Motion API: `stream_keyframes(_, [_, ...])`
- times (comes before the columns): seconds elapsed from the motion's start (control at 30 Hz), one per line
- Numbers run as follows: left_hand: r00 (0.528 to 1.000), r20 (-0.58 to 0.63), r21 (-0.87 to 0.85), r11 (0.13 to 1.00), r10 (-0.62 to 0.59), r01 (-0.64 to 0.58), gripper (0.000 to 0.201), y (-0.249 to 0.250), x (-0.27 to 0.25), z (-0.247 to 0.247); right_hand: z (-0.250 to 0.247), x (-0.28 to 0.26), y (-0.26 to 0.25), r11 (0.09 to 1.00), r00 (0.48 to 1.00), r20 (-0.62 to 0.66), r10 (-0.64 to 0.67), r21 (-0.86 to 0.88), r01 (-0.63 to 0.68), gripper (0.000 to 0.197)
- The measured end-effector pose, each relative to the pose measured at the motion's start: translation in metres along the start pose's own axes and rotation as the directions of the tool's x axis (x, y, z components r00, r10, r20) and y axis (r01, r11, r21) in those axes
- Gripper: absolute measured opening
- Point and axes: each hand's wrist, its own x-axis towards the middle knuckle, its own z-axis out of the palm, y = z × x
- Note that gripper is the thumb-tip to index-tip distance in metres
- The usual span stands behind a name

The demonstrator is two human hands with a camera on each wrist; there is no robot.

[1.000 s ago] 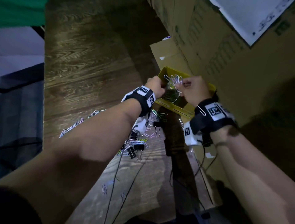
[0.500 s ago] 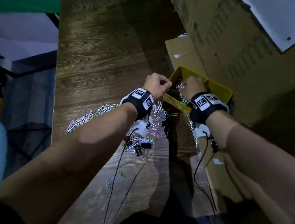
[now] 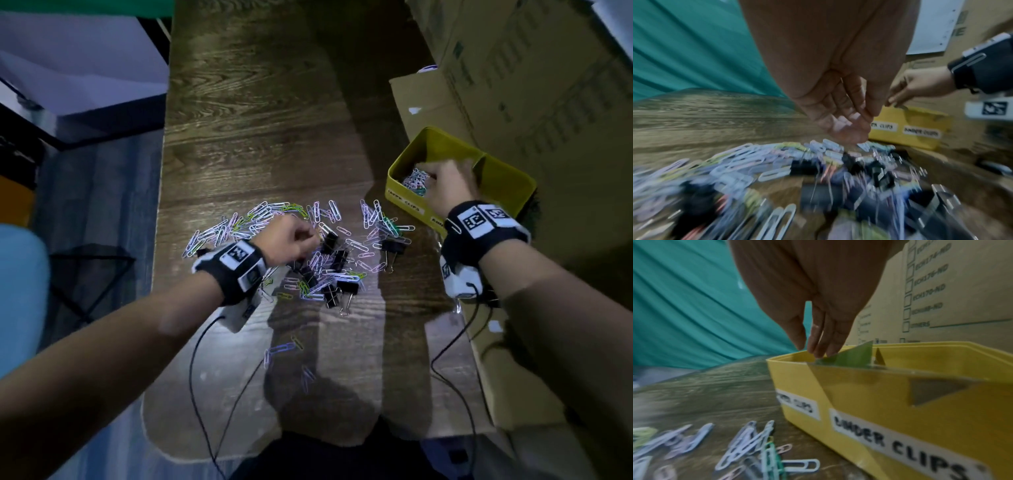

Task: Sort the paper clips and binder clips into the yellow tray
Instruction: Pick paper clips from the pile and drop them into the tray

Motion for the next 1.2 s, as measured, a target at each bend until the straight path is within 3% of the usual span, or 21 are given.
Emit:
stream_keyframes(0.13, [0.981,0.172,0.145,0.982,0.093,-0.118,0.013,-0.041,-0.060,0.024,0.015,-0.043,-0.023,0.967,0.964,-0.069,-0.256,-0.002,0.257,0.039])
stream_keyframes(0.23, [0.947,0.288,0.217,0.954,0.142,-0.209,0.027,-0.072,-0.102,0.050,0.050,-0.095,-0.033,0.920,0.922,0.029,-0.386,0.086,0.382,0.026])
stream_keyframes(0.33, [0.895,0.355,0.323,0.863,0.272,-0.390,0.049,-0.100,-0.135,0.076,0.097,-0.145,-0.035,0.832,0.778,0.316,-0.543,0.079,0.549,0.030])
stream_keyframes(0.43, [0.868,0.333,0.471,0.732,0.369,-0.492,0.050,-0.108,-0.157,0.094,0.139,-0.187,-0.033,0.772,0.610,0.585,-0.535,0.045,0.634,0.064])
stream_keyframes(0.5, [0.868,0.291,0.517,0.697,0.403,-0.497,0.047,-0.104,-0.166,0.102,0.159,-0.206,-0.033,0.722,0.579,0.631,-0.516,-0.043,0.691,0.080])
stream_keyframes(0.6, [0.876,0.252,0.535,0.695,0.412,-0.481,0.044,-0.106,-0.170,0.108,0.171,-0.217,-0.037,0.683,0.578,0.626,-0.524,-0.097,0.724,0.080])
stream_keyframes(0.7, [0.867,0.290,0.494,0.712,0.406,-0.499,0.049,-0.111,-0.170,0.108,0.176,-0.219,-0.041,0.688,0.603,0.610,-0.514,-0.126,0.715,0.084])
stream_keyframes(0.8, [0.839,0.301,0.506,0.669,0.454,-0.544,0.034,-0.106,-0.169,0.107,0.179,-0.225,-0.043,0.704,0.618,0.596,-0.513,-0.120,0.700,0.087])
stream_keyframes(0.93, [0.843,0.256,0.549,0.646,0.473,-0.530,0.024,-0.109,-0.169,0.111,0.181,-0.231,-0.042,0.725,0.606,0.596,-0.527,-0.057,0.686,0.062])
stream_keyframes(1.03, [0.843,0.281,0.572,0.626,0.458,-0.530,0.027,-0.106,-0.167,0.112,0.184,-0.234,-0.037,0.750,0.661,0.492,-0.566,-0.025,0.660,0.035])
stream_keyframes(1.1, [0.858,0.257,0.590,0.631,0.445,-0.504,0.024,-0.100,-0.167,0.113,0.188,-0.237,-0.036,0.809,0.708,0.489,-0.510,-0.006,0.588,0.025])
stream_keyframes(1.17, [0.892,0.191,0.567,0.696,0.409,-0.440,0.019,-0.099,-0.164,0.117,0.195,-0.240,-0.036,0.845,0.739,0.485,-0.468,0.001,0.534,0.019])
stream_keyframes(1.2, [0.923,0.169,0.534,0.755,0.345,-0.380,0.026,-0.100,-0.162,0.119,0.197,-0.241,-0.037,0.862,0.759,0.479,-0.442,-0.007,0.506,0.018])
